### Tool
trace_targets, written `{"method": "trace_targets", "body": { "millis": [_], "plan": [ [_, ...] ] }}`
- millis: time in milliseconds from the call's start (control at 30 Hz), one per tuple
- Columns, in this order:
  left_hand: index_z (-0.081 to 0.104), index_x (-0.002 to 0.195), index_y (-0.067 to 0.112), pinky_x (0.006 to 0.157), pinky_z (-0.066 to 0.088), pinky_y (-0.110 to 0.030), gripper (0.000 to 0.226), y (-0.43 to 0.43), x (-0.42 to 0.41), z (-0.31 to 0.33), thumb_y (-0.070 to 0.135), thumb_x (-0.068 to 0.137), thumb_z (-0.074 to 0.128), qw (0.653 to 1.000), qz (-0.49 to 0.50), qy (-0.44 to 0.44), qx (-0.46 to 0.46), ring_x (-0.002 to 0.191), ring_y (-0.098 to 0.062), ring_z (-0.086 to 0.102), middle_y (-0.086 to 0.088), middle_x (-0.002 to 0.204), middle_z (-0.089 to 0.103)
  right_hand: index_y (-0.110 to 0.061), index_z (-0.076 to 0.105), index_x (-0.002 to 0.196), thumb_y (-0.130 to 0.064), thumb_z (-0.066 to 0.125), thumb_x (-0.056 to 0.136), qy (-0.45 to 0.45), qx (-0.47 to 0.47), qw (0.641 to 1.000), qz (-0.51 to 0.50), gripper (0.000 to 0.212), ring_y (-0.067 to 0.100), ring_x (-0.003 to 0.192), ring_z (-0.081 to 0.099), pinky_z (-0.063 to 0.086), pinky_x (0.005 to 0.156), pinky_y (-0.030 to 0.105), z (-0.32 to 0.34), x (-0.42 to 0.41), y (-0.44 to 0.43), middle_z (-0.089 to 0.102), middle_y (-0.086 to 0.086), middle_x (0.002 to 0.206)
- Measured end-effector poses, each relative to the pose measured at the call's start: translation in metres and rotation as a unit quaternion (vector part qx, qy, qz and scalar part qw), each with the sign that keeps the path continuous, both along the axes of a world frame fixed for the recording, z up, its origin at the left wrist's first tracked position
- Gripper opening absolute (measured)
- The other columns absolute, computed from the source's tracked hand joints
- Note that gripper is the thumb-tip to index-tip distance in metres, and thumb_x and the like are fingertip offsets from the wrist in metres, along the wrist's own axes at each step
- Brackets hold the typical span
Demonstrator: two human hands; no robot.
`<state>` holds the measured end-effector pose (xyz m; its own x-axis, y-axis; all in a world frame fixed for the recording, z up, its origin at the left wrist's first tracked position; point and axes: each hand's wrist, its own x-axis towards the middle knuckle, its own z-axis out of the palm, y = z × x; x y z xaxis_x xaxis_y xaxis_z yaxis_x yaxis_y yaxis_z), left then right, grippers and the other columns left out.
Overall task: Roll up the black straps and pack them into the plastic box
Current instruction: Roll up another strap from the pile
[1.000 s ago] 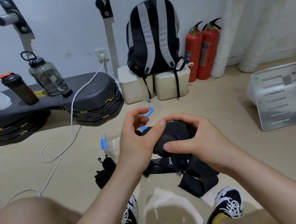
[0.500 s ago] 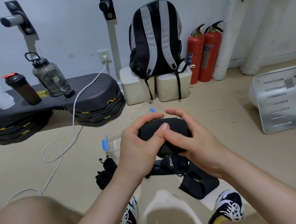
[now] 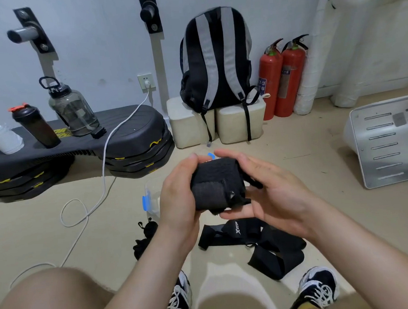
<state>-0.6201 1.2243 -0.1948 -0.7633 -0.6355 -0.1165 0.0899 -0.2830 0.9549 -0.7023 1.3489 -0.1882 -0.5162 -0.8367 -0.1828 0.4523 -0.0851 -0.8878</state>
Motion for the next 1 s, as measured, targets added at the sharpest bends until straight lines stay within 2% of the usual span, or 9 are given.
{"method": "trace_targets", "body": {
  "millis": [100, 200, 333, 433, 600, 733, 833, 900, 1000],
  "plan": [
    [0.068, 0.092, 0.004, 0.067, 0.049, -0.033, 0.035, -0.003, 0.001, -0.004, 0.038, 0.083, 0.063, 0.999, -0.035, 0.029, 0.004, 0.077, -0.022, 0.061, -0.012, 0.085, 0.064, -0.022, 0.067, 0.126, -0.037, 0.058, 0.087, -0.071, -0.01, 0.997, 0.033, 0.044, 0.038, 0.11, 0.068, 0.06, 0.072, 0.054, 0.0, 0.002, -0.002, 0.069, 0.009, 0.125],
    [0.063, 0.076, 0.015, 0.059, 0.047, -0.024, 0.018, -0.005, 0.004, -0.006, 0.03, 0.069, 0.072, 0.997, -0.042, 0.035, -0.046, 0.067, -0.014, 0.055, -0.002, 0.073, 0.059, -0.018, 0.073, 0.117, -0.03, 0.06, 0.085, -0.106, -0.026, 0.994, 0.031, 0.037, 0.037, 0.096, 0.071, 0.061, 0.065, 0.053, 0.001, 0.007, -0.005, 0.071, 0.013, 0.115],
    [0.054, 0.062, 0.02, 0.052, 0.039, -0.018, 0.008, -0.005, 0.004, -0.002, 0.022, 0.068, 0.059, 0.99, -0.033, 0.025, -0.134, 0.061, -0.008, 0.046, -0.002, 0.067, 0.052, -0.018, 0.076, 0.107, -0.029, 0.058, 0.085, -0.108, -0.04, 0.993, 0.016, 0.03, 0.034, 0.085, 0.072, 0.061, 0.058, 0.049, 0.0, 0.015, -0.007, 0.073, 0.012, 0.105],
    [0.054, 0.064, 0.013, 0.055, 0.039, -0.015, 0.006, -0.003, 0.003, 0.005, 0.017, 0.068, 0.052, 0.982, -0.012, 0.033, -0.185, 0.063, -0.005, 0.048, 0.0, 0.069, 0.056, -0.022, 0.071, 0.116, -0.035, 0.056, 0.091, -0.09, -0.03, 0.995, -0.001, 0.033, 0.033, 0.085, 0.072, 0.061, 0.058, 0.047, 0.003, 0.019, -0.011, 0.071, 0.01, 0.106],
    [0.052, 0.074, 0.009, 0.056, 0.035, -0.014, 0.008, -0.018, 0.0, 0.009, 0.014, 0.072, 0.047, 0.954, 0.019, 0.039, -0.295, 0.062, -0.002, 0.044, 0.014, 0.063, 0.049, -0.017, 0.065, 0.108, -0.048, 0.048, 0.099, 0.065, 0.07, 0.992, -0.079, 0.036, 0.032, 0.092, 0.072, 0.061, 0.063, 0.043, 0.008, 0.019, -0.021, 0.07, 0.012, 0.103],
    [0.047, 0.074, 0.015, 0.056, 0.033, -0.014, 0.006, -0.012, 0.001, 0.002, 0.018, 0.079, 0.045, 0.948, 0.03, 0.022, -0.315, 0.062, -0.002, 0.04, 0.016, 0.064, 0.046, -0.013, 0.064, 0.099, -0.042, 0.041, 0.104, 0.143, 0.131, 0.975, -0.109, 0.037, 0.034, 0.084, 0.072, 0.057, 0.052, 0.035, 0.003, 0.031, -0.038, 0.067, 0.018, 0.103],
    [0.046, 0.071, 0.013, 0.056, 0.033, -0.016, 0.008, -0.02, 0.009, -0.003, 0.013, 0.079, 0.044, 0.943, 0.077, 0.022, -0.324, 0.061, -0.002, 0.039, 0.014, 0.063, 0.045, -0.019, 0.061, 0.088, -0.046, 0.038, 0.103, 0.288, 0.172, 0.936, -0.106, 0.038, 0.031, 0.078, 0.068, 0.049, 0.046, 0.029, 0.0, 0.034, -0.049, 0.065, 0.009, 0.089],
    [0.046, 0.069, 0.009, 0.056, 0.033, -0.02, 0.009, -0.032, 0.015, -0.005, 0.014, 0.076, 0.042, 0.943, 0.091, 0.001, -0.319, 0.061, -0.004, 0.039, 0.012, 0.062, 0.045, -0.025, 0.059, 0.086, -0.05, 0.036, 0.102, 0.389, 0.202, 0.896, -0.072, 0.038, 0.024, 0.08, 0.063, 0.045, 0.058, 0.029, -0.003, 0.037, -0.054, 0.062, -0.003, 0.08],
    [0.045, 0.068, 0.005, 0.056, 0.032, -0.024, 0.013, -0.046, 0.021, -0.007, 0.017, 0.071, 0.041, 0.944, 0.061, -0.046, -0.319, 0.062, -0.009, 0.038, 0.01, 0.06, 0.043, -0.023, 0.059, 0.102, -0.063, 0.033, 0.098, 0.421, 0.234, 0.877, 0.004, 0.049, 0.023, 0.084, 0.066, 0.049, 0.066, 0.033, -0.012, 0.04, -0.06, 0.069, -0.001, 0.085]
  ]
}}
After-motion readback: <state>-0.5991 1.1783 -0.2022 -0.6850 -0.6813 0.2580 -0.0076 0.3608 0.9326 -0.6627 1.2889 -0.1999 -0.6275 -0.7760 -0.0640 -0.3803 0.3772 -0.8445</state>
